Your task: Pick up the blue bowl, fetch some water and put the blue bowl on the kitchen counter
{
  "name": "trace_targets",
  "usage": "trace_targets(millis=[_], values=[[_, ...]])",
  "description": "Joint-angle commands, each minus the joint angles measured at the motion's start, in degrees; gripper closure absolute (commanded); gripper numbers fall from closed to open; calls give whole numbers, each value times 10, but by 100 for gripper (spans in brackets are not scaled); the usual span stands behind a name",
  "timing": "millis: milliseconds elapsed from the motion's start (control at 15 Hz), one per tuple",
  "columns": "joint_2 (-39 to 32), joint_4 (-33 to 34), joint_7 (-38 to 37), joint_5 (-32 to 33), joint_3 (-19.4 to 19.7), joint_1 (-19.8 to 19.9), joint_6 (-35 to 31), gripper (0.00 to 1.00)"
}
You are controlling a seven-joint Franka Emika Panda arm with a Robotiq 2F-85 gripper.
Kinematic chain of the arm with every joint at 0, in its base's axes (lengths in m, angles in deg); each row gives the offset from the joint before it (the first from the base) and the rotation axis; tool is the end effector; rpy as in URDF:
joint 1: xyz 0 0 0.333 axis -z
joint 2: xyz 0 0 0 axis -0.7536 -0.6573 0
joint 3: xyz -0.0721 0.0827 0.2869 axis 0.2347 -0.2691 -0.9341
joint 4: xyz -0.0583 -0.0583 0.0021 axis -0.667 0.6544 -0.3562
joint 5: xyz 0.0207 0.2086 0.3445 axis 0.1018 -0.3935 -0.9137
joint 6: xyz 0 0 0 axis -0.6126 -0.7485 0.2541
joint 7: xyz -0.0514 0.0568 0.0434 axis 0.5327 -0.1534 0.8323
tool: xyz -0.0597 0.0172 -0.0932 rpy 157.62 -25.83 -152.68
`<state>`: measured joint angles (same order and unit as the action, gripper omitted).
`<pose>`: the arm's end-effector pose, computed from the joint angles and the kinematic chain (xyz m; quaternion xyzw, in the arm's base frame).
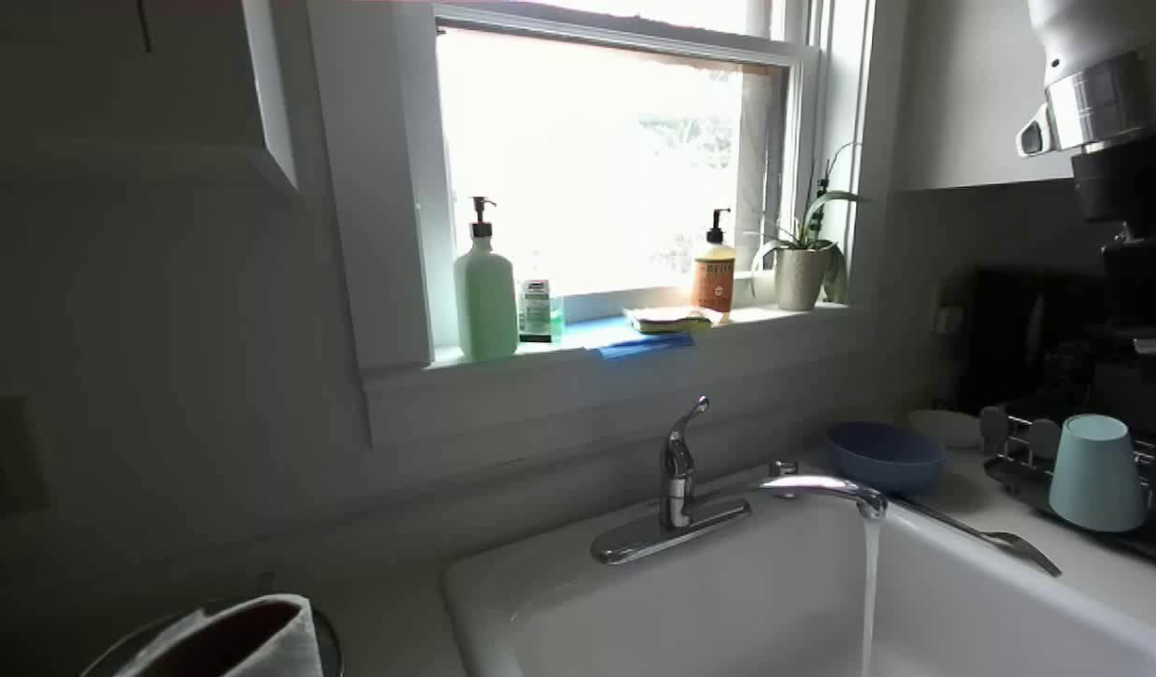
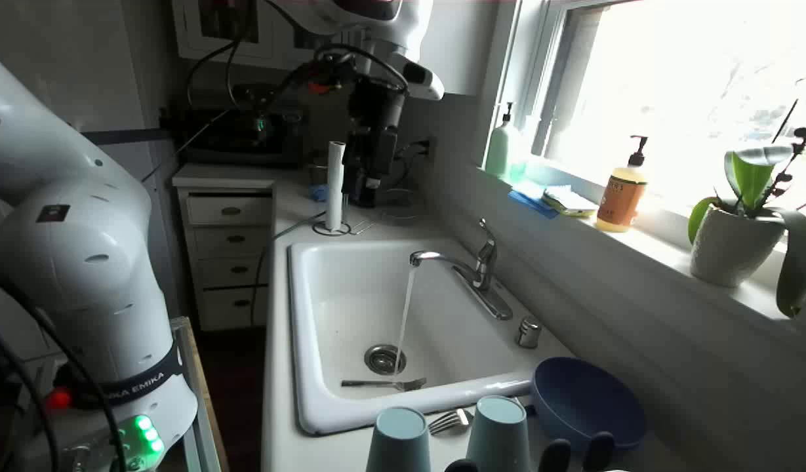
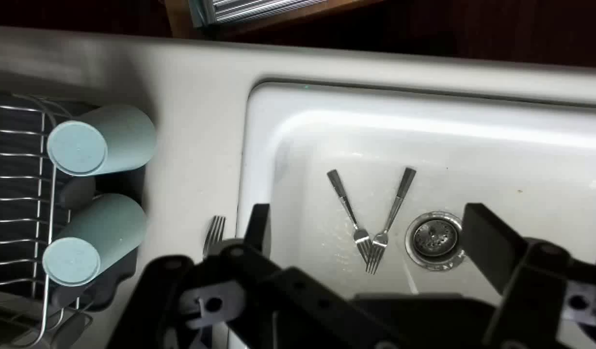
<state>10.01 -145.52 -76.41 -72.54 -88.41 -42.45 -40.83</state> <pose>0.3738 -0.0387 0.4944 0.9823 -0.1238 -0.1127 0.0836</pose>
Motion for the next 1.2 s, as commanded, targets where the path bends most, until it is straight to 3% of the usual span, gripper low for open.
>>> trace_targets(millis=[0, 267, 467, 867, 1000, 1067, 1133], values=[[-1, 1, -3, 3, 8, -9, 2, 0], [-24, 16, -12, 13, 19, 5, -7, 0], [-61, 44, 18, 29, 58, 25, -12, 0], [-144, 99, 180, 22, 157, 40, -148, 0], [-177, 119, 192, -15, 181, 45, -186, 0], [-137, 84, 170, 14, 162, 46, -168, 0], [-152, 94, 178, 6, 171, 48, -180, 0]])
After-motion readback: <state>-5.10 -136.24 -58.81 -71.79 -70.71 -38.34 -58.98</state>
